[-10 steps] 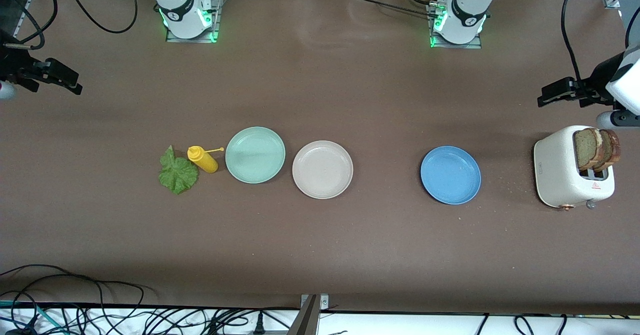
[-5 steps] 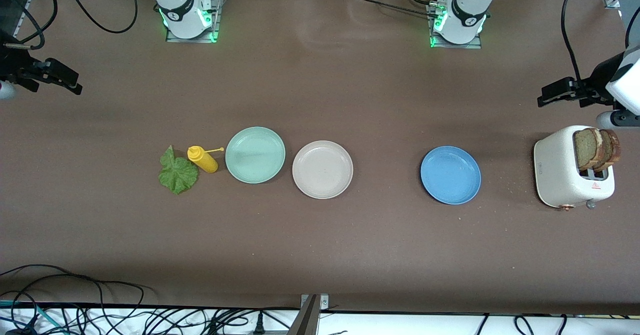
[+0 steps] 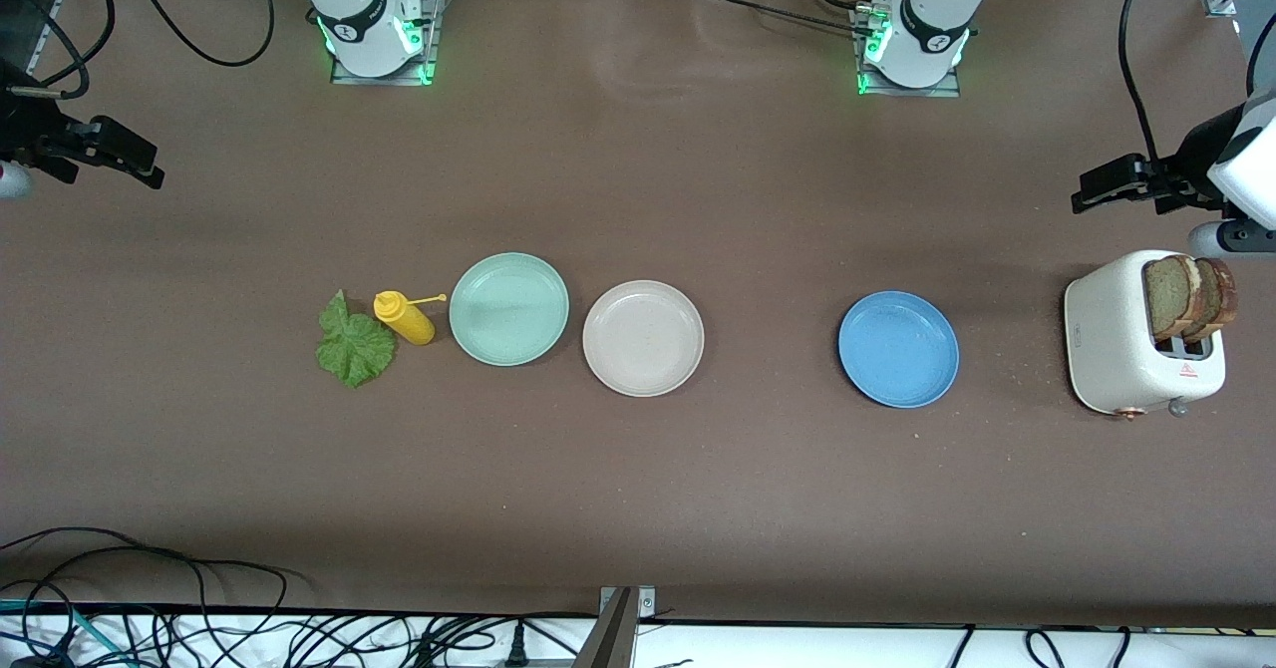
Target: Make sandwich on beige plate with both arms
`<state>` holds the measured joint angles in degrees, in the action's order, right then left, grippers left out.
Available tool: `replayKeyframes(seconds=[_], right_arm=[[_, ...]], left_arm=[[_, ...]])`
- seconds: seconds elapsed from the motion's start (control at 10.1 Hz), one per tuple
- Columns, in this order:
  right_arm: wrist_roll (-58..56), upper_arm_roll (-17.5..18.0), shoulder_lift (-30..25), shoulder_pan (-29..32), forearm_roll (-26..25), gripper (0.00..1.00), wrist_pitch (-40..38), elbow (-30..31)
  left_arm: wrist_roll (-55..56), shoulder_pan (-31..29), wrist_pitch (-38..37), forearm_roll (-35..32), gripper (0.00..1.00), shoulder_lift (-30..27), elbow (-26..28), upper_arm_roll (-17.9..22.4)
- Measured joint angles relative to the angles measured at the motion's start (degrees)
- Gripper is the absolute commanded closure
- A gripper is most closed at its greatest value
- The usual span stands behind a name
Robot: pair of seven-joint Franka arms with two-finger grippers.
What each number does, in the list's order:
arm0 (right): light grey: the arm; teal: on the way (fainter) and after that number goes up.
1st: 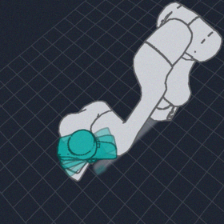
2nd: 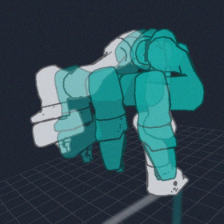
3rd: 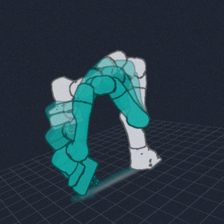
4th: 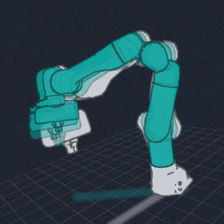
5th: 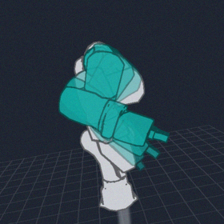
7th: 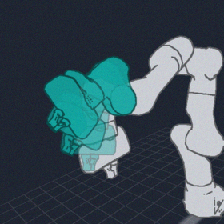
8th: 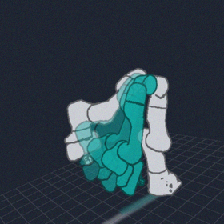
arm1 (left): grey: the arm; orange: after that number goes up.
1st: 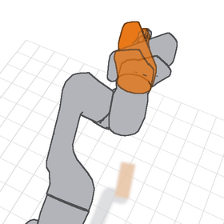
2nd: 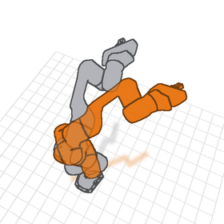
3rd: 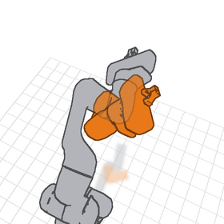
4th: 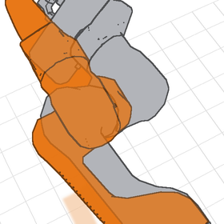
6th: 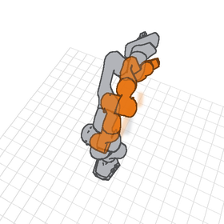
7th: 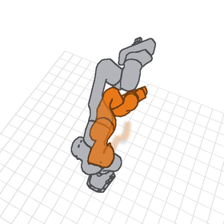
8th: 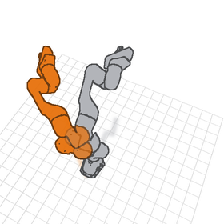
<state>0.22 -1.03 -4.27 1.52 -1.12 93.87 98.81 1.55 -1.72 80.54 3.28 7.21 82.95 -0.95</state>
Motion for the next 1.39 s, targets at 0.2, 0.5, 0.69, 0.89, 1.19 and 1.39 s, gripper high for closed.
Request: replayKeyframes(seconds=[0.2, 0.5, 0.69, 0.89, 1.19, 1.39], right_arm=[[0.0, 0.0, 0.0, 0.0, 0.0, 0.0, 0.0, 0.0], [0.0, 0.0, 0.0, 0.0, 0.01, 0.0, 0.0, -0.03], [0.0, 0.0, 0.0, 0.0, 0.01, 0.0, 0.0, -0.04], [0.0, 0.0, 0.0, 0.0, 0.01, 0.0, 0.0, -0.04], [0.0, 0.0, 0.0, 0.0, 0.01, 0.0, 0.0, -0.05], [0.0, 0.0, 0.0, 0.0, 0.01, 0.0, 0.0, -0.06]], left_arm=[[0.0, 0.0, 0.0, 0.0, 0.0, 0.0, 0.0, 0.0], [0.0, 0.0, 0.0, 0.0, 0.0, 0.0, 0.0, 0.0], [0.0, 0.0, 0.0, 0.0, 0.0, 0.0, 0.0, 0.0], [0.0, 0.0, 0.61, 0.0, 0.0, 0.02, 0.0, 0.0], [0.0, 0.0, 1.14, 0.0, 0.0, 0.11, 0.0, -0.16], [0.0, 0.0, 1.23, 0.0, 0.0, 0.12, 0.0, -0.18]])
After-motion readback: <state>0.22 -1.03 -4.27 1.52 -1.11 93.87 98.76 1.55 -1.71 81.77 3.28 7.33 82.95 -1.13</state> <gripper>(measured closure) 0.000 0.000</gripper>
